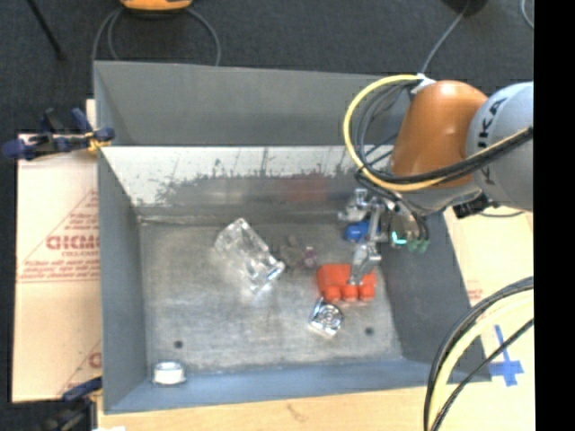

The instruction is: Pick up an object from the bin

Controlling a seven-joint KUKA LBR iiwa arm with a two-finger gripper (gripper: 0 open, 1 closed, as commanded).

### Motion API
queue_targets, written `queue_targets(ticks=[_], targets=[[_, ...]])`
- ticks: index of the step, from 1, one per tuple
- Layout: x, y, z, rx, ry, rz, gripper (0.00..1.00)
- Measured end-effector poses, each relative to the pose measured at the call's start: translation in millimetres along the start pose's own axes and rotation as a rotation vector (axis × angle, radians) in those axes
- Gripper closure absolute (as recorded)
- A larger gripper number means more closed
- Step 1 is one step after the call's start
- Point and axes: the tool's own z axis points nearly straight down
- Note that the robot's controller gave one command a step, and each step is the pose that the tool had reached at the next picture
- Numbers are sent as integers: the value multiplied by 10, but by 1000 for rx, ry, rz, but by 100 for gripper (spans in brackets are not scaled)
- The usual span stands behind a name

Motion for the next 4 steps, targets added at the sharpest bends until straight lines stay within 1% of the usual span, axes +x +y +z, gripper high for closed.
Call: queue_targets(ticks=[1, 2, 3, 4], targets=[[101, -485, 582, 2, -4, -224, 0], [182, -331, 692, 4, -20, -217, 0], [161, -332, 670, 5, -25, -218, 100], [172, -493, -625, 5, -16, -303, 100]])
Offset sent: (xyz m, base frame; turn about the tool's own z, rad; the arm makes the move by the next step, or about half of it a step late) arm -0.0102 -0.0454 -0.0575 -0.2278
